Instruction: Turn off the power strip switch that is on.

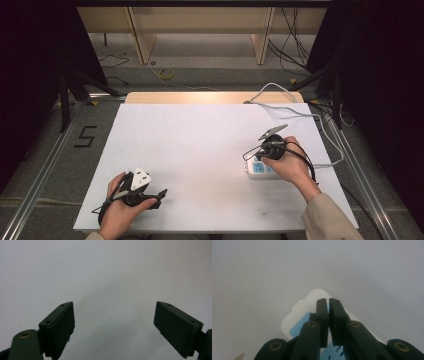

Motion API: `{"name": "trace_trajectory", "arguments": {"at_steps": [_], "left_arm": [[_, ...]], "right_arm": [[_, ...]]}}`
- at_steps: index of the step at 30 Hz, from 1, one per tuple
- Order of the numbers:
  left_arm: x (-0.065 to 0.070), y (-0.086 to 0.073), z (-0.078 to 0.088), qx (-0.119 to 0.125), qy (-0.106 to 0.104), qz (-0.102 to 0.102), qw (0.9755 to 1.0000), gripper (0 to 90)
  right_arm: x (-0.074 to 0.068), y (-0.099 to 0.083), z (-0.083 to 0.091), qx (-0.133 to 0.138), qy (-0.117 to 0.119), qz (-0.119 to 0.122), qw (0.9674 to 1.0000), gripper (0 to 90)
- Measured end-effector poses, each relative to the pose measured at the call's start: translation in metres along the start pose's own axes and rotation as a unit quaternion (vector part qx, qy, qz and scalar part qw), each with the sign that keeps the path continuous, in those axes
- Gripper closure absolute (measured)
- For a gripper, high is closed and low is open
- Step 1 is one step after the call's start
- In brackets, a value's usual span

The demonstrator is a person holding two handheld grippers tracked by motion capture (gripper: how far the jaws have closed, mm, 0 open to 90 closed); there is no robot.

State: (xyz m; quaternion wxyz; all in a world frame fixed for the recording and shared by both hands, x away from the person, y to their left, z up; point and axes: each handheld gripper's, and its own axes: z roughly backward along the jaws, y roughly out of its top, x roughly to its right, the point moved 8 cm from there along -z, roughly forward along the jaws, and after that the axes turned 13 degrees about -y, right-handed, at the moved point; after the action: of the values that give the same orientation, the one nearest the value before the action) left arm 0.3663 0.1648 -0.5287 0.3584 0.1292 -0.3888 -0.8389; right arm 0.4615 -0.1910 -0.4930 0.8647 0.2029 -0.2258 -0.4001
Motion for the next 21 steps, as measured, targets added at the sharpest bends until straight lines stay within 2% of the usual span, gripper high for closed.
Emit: {"name": "trace_trajectory", "arguments": {"at_steps": [21], "left_arm": [[0.0, 0.0, 0.0, -0.001, 0.0, 0.001, 1.0, 16.9]], "right_arm": [[-0.009, -0.007, 0.014, 0.017, 0.021, 0.007, 0.9996, 84.3]]}}
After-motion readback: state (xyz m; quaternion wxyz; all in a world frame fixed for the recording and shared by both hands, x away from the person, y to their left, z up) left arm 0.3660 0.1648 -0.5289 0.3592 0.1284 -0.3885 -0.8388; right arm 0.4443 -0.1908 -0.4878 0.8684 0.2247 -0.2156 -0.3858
